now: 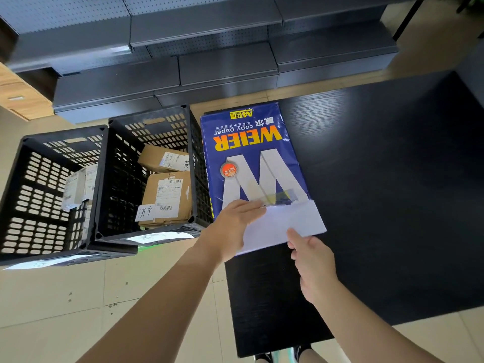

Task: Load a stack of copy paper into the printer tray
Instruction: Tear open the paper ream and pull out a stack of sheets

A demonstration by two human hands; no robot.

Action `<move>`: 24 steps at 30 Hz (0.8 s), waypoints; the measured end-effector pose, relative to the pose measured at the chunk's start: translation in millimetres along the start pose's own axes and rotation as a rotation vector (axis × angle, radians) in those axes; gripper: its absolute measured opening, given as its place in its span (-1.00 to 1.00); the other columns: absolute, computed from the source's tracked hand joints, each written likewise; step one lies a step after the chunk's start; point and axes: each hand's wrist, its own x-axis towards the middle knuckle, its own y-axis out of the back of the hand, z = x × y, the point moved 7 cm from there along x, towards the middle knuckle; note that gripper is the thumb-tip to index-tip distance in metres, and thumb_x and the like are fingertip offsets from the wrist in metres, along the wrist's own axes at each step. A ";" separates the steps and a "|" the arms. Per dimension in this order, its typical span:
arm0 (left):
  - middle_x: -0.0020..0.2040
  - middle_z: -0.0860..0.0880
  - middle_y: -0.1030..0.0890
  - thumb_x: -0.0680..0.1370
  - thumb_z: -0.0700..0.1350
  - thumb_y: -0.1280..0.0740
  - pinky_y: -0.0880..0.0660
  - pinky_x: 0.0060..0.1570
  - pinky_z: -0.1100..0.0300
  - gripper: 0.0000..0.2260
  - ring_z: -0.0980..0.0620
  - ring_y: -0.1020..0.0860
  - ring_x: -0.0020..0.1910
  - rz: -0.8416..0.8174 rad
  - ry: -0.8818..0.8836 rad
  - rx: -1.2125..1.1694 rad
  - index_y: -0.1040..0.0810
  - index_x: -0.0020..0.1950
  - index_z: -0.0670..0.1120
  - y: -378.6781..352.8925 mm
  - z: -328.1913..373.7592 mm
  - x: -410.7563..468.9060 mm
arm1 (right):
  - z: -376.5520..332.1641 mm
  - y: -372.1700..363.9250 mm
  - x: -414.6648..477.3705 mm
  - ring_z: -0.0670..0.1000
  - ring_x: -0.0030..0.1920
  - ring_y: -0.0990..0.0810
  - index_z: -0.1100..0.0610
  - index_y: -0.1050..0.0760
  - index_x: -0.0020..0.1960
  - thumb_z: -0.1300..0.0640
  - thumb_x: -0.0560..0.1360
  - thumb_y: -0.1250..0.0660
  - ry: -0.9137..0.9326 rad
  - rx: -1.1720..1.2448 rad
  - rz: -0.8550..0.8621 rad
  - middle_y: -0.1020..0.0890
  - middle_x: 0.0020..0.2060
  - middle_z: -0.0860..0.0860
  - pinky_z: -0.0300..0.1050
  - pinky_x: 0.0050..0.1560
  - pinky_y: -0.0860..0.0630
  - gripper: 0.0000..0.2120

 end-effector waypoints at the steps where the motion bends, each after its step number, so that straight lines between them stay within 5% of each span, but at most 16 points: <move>1: 0.38 -0.17 -0.55 0.27 -0.59 -0.38 -0.28 0.36 0.12 -0.32 -0.24 -0.48 0.34 0.012 -0.002 -0.009 -0.55 0.36 -0.21 -1.0 1.2 -2.6 | 6.4 5.4 -4.0 0.02 -0.22 -0.54 0.19 -0.61 -0.14 -0.04 0.45 -0.46 0.003 0.003 -0.012 -0.67 -0.15 0.07 -0.04 -0.13 -0.46 -0.73; 4: 0.33 -0.09 -0.59 0.43 -0.50 -0.39 -0.31 0.42 0.04 -0.52 -0.14 -0.49 0.35 0.170 0.101 -0.071 -0.62 0.29 -0.17 1.3 6.1 -22.7 | 19.6 18.7 -12.7 0.03 -0.13 -0.59 0.17 -0.60 -0.07 0.01 0.48 -0.44 0.002 0.073 -0.052 -0.65 -0.10 0.09 -0.03 -0.05 -0.52 -0.78; 7: 0.34 0.16 -0.49 0.58 -0.27 -0.35 -0.18 0.37 0.34 -0.66 0.22 -0.35 0.31 0.344 0.430 -0.208 -0.59 0.33 -0.03 5.4 2.5 -56.8 | 19.5 17.2 -14.5 0.10 0.08 -0.66 0.15 -0.59 0.10 0.13 0.54 -0.40 -0.066 0.317 -0.132 -0.69 0.03 0.11 0.10 0.15 -0.59 -0.83; 13: 0.29 -0.01 -0.52 0.56 -0.12 -0.37 -0.47 0.18 0.12 -0.64 0.06 -0.47 0.13 0.548 1.010 -0.594 -0.48 0.36 -0.02 -4.0 0.0 -102.0 | 4.4 5.9 -12.1 0.14 0.06 -0.71 0.08 -0.57 0.23 0.23 0.52 -0.42 -0.101 0.495 -0.201 -0.73 0.06 0.09 0.09 -0.01 -0.65 -0.71; 17: 0.16 -0.11 -0.56 0.52 0.08 -0.41 -0.59 -0.10 0.08 -0.52 -0.10 -0.58 0.03 0.399 1.321 -0.989 -0.41 0.30 -0.17 -32.4 -0.4 -113.1 | 4.9 12.0 -18.7 0.12 0.00 -0.73 0.14 -0.58 0.19 0.26 0.50 -0.44 -0.092 0.516 -0.145 -0.74 0.03 0.10 0.04 -0.11 -0.65 -0.73; 24: -0.14 -0.14 -0.76 0.64 -0.03 -0.29 -0.68 -0.33 0.09 -0.77 -0.10 -0.73 -0.25 0.054 1.204 -1.710 -0.58 0.15 -0.16 -48.6 26.1 -106.5 | 36.0 33.9 -49.5 0.11 -0.04 -0.74 0.18 -0.60 0.14 0.28 0.49 -0.45 -0.118 0.526 -0.078 -0.74 0.00 0.11 0.00 -0.17 -0.66 -0.76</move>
